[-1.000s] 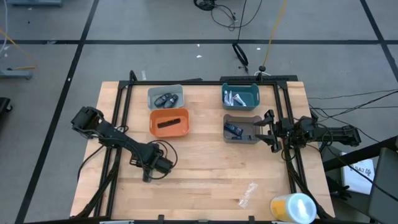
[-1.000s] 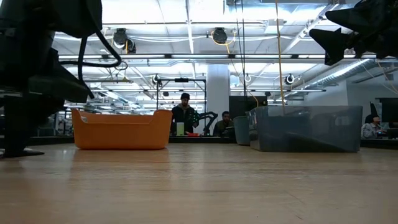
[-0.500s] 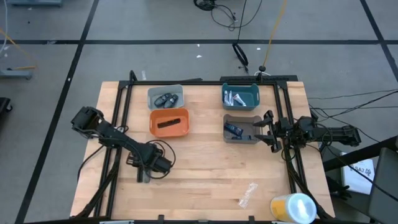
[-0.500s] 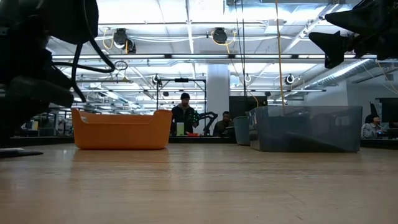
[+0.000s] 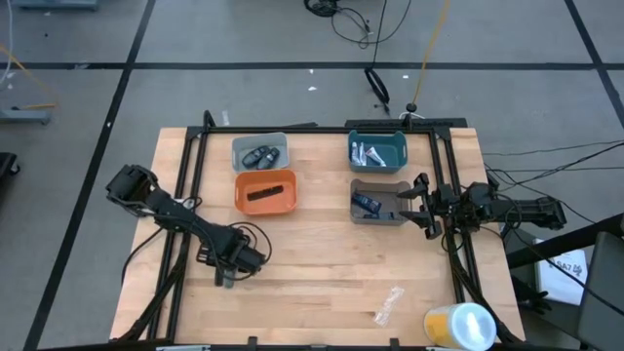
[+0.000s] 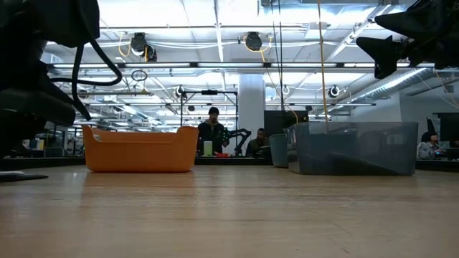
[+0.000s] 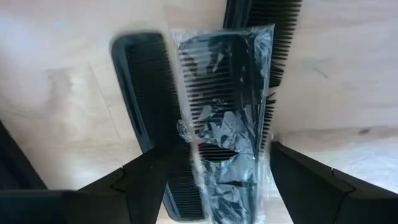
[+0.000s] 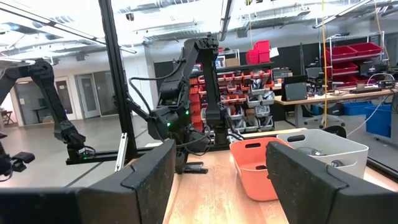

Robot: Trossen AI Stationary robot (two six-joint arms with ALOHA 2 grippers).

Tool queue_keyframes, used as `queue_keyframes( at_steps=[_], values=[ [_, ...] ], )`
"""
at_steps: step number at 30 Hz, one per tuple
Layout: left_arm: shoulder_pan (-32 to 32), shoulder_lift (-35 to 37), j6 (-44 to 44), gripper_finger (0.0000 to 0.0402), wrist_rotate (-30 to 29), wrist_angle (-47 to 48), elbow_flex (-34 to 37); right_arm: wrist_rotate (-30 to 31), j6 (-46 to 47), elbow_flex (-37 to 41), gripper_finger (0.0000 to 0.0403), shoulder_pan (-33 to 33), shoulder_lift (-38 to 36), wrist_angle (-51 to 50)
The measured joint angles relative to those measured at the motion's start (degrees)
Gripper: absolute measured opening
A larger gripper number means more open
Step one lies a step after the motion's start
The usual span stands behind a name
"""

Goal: Pick & Place Travel size toiletries
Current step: Put the black comb into the orange bin

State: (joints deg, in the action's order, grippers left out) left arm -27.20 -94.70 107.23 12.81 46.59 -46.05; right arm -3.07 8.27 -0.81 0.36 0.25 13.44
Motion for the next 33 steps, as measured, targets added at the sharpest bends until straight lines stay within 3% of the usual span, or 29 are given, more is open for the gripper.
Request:
queue_keyframes(
  at_steps=[10, 22, 28, 33],
  values=[
    [0.66, -0.09, -3.28, 0.0264, -1.35, -1.20, 0.42, -0.14, 1.07, 0.02, 0.0238, 0.00, -0.02, -0.03],
    [0.89, -0.17, -3.72, 0.0084, -3.44, -2.43, 0.40, -0.20, 1.99, 0.00, 0.0238, 0.09, -0.02, -0.09],
    [1.24, 0.59, -6.33, 0.0084, -4.50, -2.14, 0.52, -0.19, 1.81, 0.00, 0.0238, 0.09, -0.02, -0.08],
    [1.31, 2.10, -7.60, 0.0114, -6.21, -1.99, 0.86, -0.20, 1.74, 0.00, 0.0238, 0.09, -0.02, -0.08]
  ],
)
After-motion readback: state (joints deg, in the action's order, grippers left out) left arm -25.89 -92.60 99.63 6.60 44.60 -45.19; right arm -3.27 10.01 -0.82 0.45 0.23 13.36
